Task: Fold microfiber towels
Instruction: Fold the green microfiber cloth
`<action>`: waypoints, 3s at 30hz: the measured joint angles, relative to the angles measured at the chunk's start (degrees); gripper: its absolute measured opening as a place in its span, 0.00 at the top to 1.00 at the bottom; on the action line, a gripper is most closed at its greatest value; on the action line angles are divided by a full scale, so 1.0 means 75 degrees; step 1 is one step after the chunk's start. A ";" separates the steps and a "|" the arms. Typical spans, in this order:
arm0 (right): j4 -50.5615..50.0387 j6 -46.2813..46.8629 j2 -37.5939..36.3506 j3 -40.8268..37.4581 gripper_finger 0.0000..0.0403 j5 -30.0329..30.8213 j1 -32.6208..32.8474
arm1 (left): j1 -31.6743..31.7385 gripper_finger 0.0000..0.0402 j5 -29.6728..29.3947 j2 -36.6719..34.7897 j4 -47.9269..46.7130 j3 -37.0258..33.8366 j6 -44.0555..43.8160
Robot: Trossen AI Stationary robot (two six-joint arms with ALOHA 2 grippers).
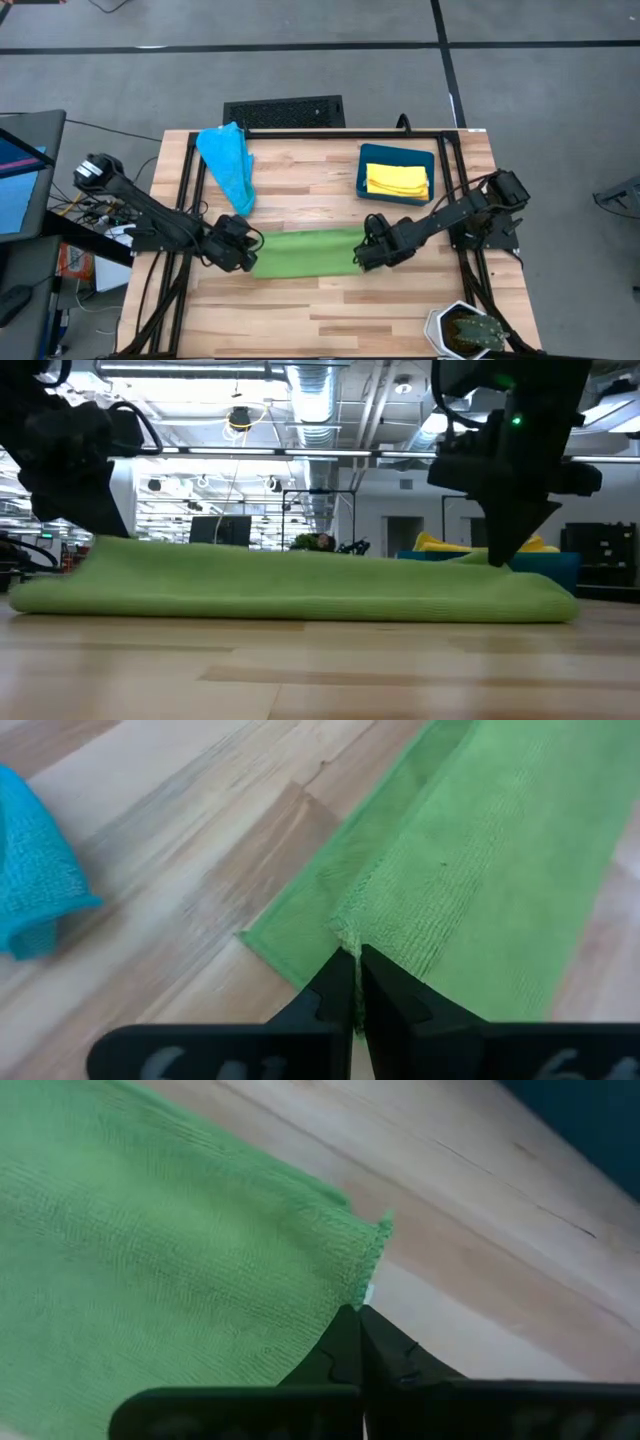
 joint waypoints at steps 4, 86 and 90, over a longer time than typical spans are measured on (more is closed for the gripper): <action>0.0219 -0.0005 0.0000 -0.0173 0.97 -0.0003 -0.0015 | 0.0000 0.99 -0.0157 0.0327 0.0009 0.0000 -0.0006; 0.4463 0.0903 0.0087 -0.1500 0.97 0.1188 0.2369 | -0.1590 1.00 -0.0065 0.3562 0.5086 -0.0367 -0.0664; 0.4617 0.0338 -0.0526 -0.1037 0.98 0.2431 0.2321 | -0.1666 1.00 -0.0072 0.3569 0.5086 -0.0373 -0.0810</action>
